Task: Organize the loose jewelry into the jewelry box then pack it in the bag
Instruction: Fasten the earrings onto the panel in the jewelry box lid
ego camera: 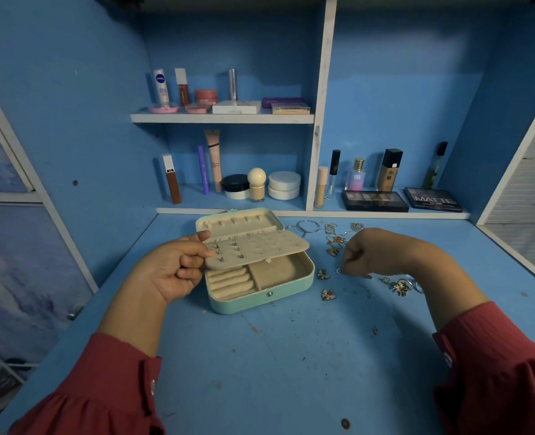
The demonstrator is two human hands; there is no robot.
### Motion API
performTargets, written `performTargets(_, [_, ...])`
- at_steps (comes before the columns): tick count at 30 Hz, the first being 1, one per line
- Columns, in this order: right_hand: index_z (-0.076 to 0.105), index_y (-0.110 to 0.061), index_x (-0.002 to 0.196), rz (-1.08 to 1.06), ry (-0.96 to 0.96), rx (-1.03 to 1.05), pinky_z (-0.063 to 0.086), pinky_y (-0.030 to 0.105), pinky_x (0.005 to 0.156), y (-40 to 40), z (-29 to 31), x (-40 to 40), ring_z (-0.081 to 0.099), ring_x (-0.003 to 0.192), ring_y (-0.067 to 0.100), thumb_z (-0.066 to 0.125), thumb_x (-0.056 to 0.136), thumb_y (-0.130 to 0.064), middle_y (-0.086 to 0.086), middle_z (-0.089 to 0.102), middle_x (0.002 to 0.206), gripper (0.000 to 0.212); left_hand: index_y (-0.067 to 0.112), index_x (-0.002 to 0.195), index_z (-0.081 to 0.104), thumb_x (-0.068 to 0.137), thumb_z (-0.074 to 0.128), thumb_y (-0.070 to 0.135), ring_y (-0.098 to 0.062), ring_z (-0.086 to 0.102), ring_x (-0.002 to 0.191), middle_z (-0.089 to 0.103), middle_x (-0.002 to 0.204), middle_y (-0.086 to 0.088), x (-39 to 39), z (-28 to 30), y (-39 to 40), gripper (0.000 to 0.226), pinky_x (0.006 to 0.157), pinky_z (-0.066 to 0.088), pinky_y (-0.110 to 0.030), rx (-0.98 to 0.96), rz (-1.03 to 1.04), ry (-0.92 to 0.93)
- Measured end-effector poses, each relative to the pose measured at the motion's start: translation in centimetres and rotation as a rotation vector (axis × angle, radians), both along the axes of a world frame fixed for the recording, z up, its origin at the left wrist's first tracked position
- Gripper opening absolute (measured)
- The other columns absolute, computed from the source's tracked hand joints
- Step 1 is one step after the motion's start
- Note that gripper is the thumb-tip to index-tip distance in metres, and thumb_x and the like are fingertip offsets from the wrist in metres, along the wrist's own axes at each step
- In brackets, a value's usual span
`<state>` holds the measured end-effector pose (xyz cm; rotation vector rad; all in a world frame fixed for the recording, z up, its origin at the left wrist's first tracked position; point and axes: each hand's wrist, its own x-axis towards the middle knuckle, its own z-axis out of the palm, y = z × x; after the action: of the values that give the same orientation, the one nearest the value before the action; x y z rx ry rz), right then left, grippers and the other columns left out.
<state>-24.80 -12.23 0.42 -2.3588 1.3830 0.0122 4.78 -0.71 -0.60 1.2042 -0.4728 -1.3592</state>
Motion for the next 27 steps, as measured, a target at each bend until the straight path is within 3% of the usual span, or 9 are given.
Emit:
performTargets(4, [0.069, -0.017, 0.086, 0.005, -0.026, -0.019, 0.051, 0.031, 0.073, -0.2, -0.2, 0.1, 0.060, 0.075, 0.016, 0.065, 0.084, -0.024, 0.001, 0.068, 0.085, 0.008, 0.014, 0.090, 0.055, 0.087, 0.040, -0.013, -0.002, 0.029, 0.024, 0.037, 0.038, 0.009, 0.0, 0.0, 0.0, 0.031, 0.025, 0.018, -0.010, 0.001, 0.003, 0.004])
performTargets(7, [0.067, -0.019, 0.081, -0.008, -0.124, -0.053, 0.048, 0.022, 0.065, 0.0, 0.0, 0.2, 0.057, 0.069, 0.008, 0.068, 0.080, -0.015, -0.008, 0.065, 0.078, 0.004, 0.014, 0.090, 0.055, 0.087, 0.040, -0.013, -0.002, 0.029, 0.024, 0.036, 0.037, 0.009, 0.0, 0.0, 0.0, 0.031, 0.025, 0.018, -0.010, 0.004, 0.005, 0.009])
performTargets(9, [0.067, -0.020, 0.077, -0.040, -0.223, -0.058, 0.047, 0.020, 0.061, 0.0, 0.2, 0.3, 0.058, 0.066, 0.007, 0.071, 0.077, -0.011, -0.010, 0.064, 0.074, 0.009, 0.014, 0.091, 0.055, 0.087, 0.041, -0.013, -0.002, 0.029, 0.024, 0.037, 0.037, 0.009, 0.0, 0.0, 0.0, 0.031, 0.025, 0.018, -0.010, 0.005, 0.003, 0.010])
performTargets(12, [0.069, -0.022, 0.075, -0.071, -0.403, -0.070, 0.053, 0.028, 0.065, 0.4, 0.8, 0.6, 0.060, 0.065, 0.011, 0.076, 0.075, -0.009, -0.004, 0.068, 0.073, 0.015, 0.014, 0.091, 0.055, 0.086, 0.042, -0.013, -0.002, 0.029, 0.024, 0.036, 0.038, 0.009, 0.1, -0.1, -0.1, 0.031, 0.025, 0.019, -0.010, 0.003, 0.002, 0.015])
performTargets(16, [0.067, -0.021, 0.083, -0.128, -0.718, -0.066, 0.056, 0.025, 0.064, 1.1, 1.6, 2.9, 0.068, 0.071, 0.006, 0.077, 0.077, -0.009, -0.002, 0.073, 0.075, 0.017, 0.015, 0.091, 0.055, 0.086, 0.042, -0.013, -0.002, 0.029, 0.024, 0.035, 0.037, 0.010, 0.2, -0.2, -0.2, 0.032, 0.026, 0.018, -0.010, 0.003, -0.002, 0.002])
performTargets(17, [0.066, -0.020, 0.083, -0.127, -0.767, -0.051, 0.058, 0.030, 0.068, 1.3, 1.8, 4.0, 0.070, 0.075, 0.011, 0.077, 0.078, -0.009, -0.003, 0.073, 0.074, 0.017, 0.015, 0.091, 0.055, 0.086, 0.042, -0.013, -0.002, 0.028, 0.024, 0.034, 0.037, 0.010, 0.2, -0.2, -0.2, 0.032, 0.026, 0.018, -0.010, 0.004, -0.003, 0.002])
performTargets(19, [0.065, -0.022, 0.082, -0.093, -0.784, -0.021, 0.056, 0.038, 0.075, 1.6, 2.0, 6.4, 0.070, 0.083, 0.020, 0.076, 0.078, -0.008, -0.003, 0.073, 0.073, 0.018, 0.015, 0.091, 0.056, 0.086, 0.042, -0.013, -0.002, 0.028, 0.024, 0.033, 0.037, 0.010, 0.3, -0.3, -0.1, 0.031, 0.026, 0.018, -0.010, 0.006, -0.002, 0.014])
performTargets(23, [0.064, -0.023, 0.084, 0.019, -0.674, -0.007, 0.049, 0.023, 0.071, 1.9, 1.8, 11.2, 0.067, 0.081, 0.008, 0.074, 0.079, -0.008, -0.004, 0.074, 0.079, 0.019, 0.016, 0.090, 0.056, 0.085, 0.042, -0.013, -0.002, 0.029, 0.024, 0.033, 0.037, 0.010, 0.5, -0.5, -0.2, 0.032, 0.025, 0.018, -0.010, 0.004, 0.000, 0.028])
performTargets(27, [0.063, -0.018, 0.084, 0.064, -0.674, 0.062, 0.054, 0.030, 0.075, 1.3, 1.4, 14.0, 0.068, 0.083, 0.019, 0.071, 0.079, 0.000, 0.009, 0.074, 0.086, 0.020, 0.017, 0.091, 0.055, 0.086, 0.043, -0.013, -0.001, 0.028, 0.024, 0.033, 0.038, 0.009, 0.6, -0.6, -0.2, 0.033, 0.025, 0.019, -0.011, 0.008, -0.006, 0.008])
